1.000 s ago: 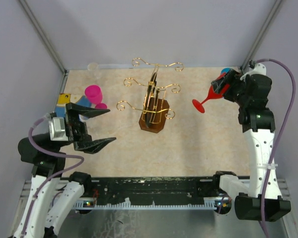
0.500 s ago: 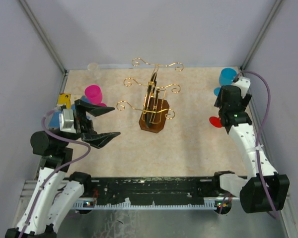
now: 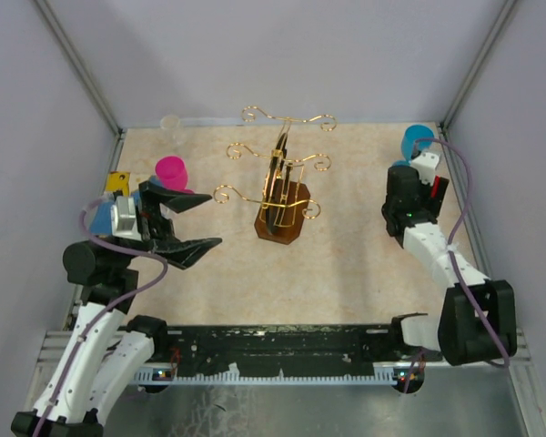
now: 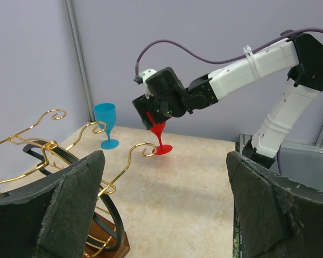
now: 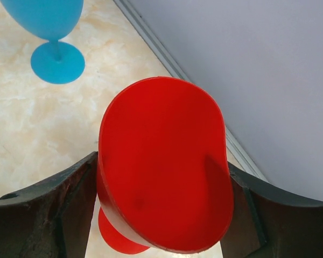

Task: Take the wine glass off the wine glass rack

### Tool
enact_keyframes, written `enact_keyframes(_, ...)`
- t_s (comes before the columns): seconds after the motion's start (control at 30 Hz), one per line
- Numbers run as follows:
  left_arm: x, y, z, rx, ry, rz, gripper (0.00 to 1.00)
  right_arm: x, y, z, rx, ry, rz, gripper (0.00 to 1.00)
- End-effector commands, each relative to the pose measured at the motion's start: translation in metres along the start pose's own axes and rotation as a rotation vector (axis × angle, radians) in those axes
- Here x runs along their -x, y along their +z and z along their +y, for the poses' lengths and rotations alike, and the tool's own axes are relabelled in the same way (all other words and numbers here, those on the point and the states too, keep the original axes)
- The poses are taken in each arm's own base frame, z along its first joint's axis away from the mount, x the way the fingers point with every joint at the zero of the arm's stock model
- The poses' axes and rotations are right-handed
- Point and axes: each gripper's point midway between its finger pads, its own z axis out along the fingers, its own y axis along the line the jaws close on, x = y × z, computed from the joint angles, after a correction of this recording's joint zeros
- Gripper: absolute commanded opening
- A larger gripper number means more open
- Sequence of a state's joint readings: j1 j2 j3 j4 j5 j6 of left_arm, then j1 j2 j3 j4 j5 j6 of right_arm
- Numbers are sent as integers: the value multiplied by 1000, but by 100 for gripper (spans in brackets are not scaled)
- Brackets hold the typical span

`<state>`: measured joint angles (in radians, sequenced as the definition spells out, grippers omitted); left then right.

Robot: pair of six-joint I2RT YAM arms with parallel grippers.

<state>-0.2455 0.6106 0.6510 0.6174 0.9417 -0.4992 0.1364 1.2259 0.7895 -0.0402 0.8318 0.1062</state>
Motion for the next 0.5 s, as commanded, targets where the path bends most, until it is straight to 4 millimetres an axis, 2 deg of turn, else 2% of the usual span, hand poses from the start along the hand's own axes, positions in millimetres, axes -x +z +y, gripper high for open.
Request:
enact_keyframes(0.0,10,-1,-7,-14,37,-43,100,13,6,1,-82,56,-86,56)
enact_keyframes(0.47,4,-4,-6,-2,29,-51,100,-9,19,14,-82,110,-172,55)
